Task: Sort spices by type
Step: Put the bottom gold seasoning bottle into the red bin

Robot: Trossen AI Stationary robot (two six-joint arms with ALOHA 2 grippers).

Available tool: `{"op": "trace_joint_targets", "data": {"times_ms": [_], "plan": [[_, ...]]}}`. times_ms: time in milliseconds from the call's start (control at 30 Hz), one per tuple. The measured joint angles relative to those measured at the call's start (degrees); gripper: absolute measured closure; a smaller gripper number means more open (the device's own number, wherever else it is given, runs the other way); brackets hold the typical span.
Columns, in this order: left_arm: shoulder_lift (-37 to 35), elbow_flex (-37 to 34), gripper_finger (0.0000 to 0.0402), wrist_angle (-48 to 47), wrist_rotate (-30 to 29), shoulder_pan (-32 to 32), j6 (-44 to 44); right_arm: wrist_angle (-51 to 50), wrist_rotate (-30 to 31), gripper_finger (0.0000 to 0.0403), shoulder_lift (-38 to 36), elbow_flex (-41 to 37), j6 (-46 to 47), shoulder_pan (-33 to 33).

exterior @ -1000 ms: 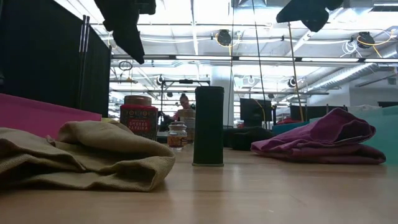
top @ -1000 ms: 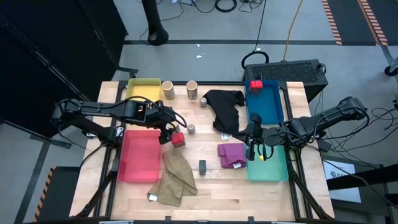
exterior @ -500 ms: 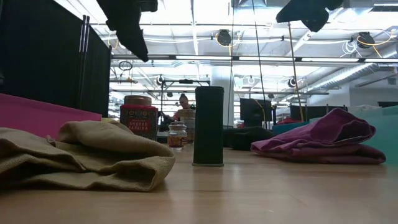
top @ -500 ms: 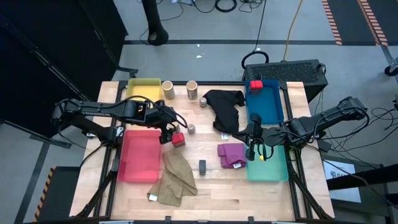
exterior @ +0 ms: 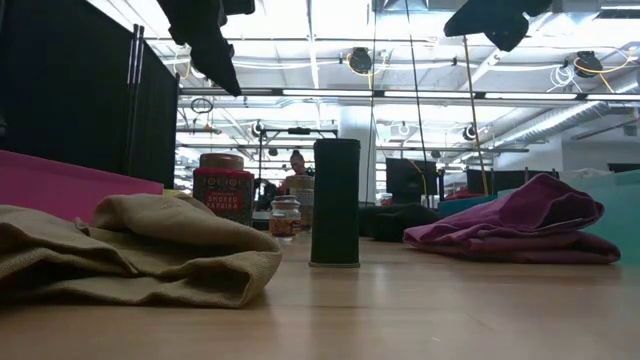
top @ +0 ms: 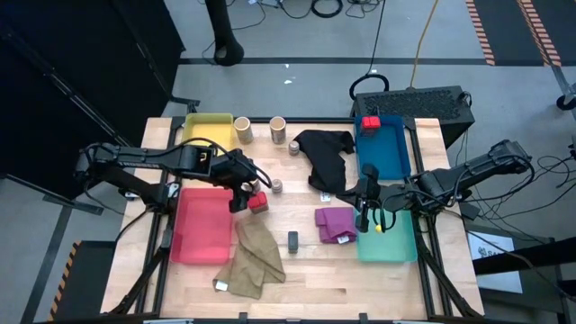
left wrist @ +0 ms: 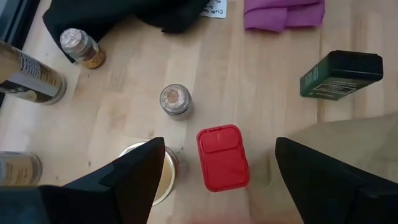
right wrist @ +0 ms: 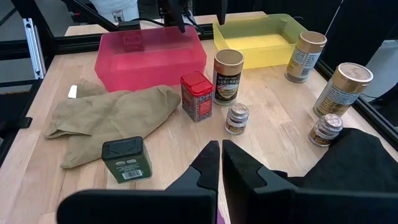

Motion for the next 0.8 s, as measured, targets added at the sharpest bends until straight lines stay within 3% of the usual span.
{"op": "trace_joint_targets", "data": {"times_ms": [200,333,800], "plan": [[0.00,0.02,0.0047,0.00,-0.04,0.00,-1.13,0.00,0.00,0.0403,0.00,0.00,0.00,0.00],[0.00,0.00,0.0008,-0.04,-3.75,0.00,-1.22,0.00,0.00,0.0403,0.00,0.00,0.00,0.00],[0.02,0.00,0.0013,-2.33,-6.69,0.10,-5.65,0.00,0.13,0.0403,0.00,0.00,-0.24,-0.02]]}}
